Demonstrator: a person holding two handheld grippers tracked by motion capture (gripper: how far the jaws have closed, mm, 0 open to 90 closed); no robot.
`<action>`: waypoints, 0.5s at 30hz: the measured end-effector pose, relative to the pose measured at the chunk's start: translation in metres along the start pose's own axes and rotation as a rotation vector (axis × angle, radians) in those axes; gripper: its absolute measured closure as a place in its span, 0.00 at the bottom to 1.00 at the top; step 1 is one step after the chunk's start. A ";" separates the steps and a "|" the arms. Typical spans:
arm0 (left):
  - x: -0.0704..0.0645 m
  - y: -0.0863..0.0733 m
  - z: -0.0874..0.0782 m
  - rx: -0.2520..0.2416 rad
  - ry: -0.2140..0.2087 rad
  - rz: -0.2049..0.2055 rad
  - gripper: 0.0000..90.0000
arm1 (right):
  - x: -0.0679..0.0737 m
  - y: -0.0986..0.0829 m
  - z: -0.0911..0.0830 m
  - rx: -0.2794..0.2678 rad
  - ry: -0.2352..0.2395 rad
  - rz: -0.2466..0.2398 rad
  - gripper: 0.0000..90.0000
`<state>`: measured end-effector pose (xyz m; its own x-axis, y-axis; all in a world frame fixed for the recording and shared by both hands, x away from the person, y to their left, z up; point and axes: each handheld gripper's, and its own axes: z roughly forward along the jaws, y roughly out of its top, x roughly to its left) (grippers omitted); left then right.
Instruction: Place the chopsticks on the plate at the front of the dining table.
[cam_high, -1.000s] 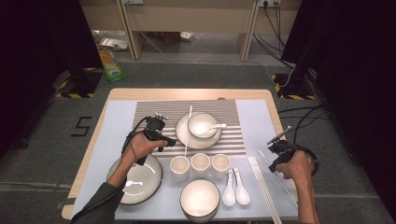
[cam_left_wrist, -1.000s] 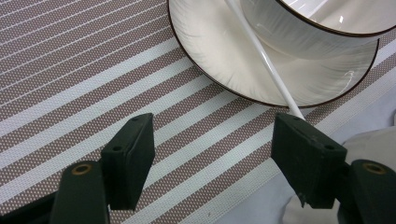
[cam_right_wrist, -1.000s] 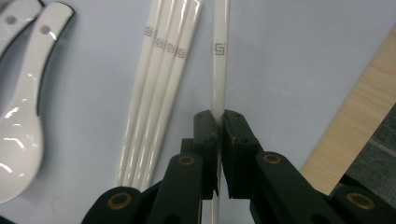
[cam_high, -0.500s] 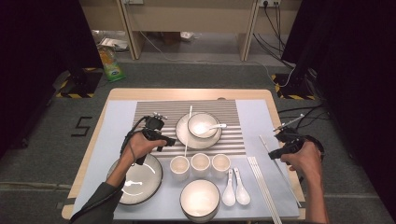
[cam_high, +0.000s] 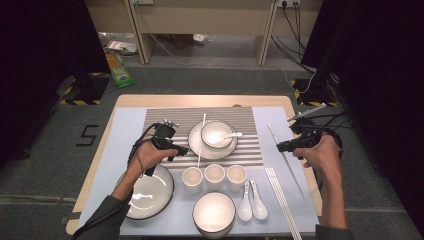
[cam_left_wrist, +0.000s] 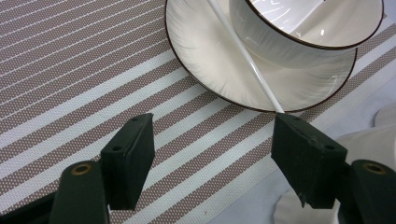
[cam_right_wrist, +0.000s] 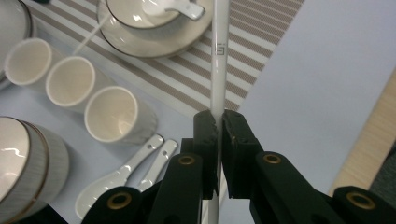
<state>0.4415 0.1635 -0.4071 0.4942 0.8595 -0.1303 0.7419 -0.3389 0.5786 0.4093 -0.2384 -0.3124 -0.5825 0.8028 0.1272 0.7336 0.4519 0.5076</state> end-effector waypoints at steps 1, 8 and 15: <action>0.000 0.000 -0.001 -0.004 -0.001 -0.001 0.32 | 0.001 0.003 0.000 -0.012 0.005 -0.006 0.94; -0.003 0.002 -0.008 -0.021 -0.016 0.006 0.29 | 0.013 0.020 -0.004 -0.066 0.053 -0.027 0.94; -0.012 0.003 -0.014 -0.044 -0.051 0.020 0.27 | 0.032 0.044 -0.006 -0.128 0.101 -0.064 0.94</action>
<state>0.4315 0.1575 -0.3925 0.5323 0.8316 -0.1583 0.7113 -0.3379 0.6164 0.4206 -0.1950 -0.2808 -0.6636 0.7279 0.1726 0.6472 0.4428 0.6206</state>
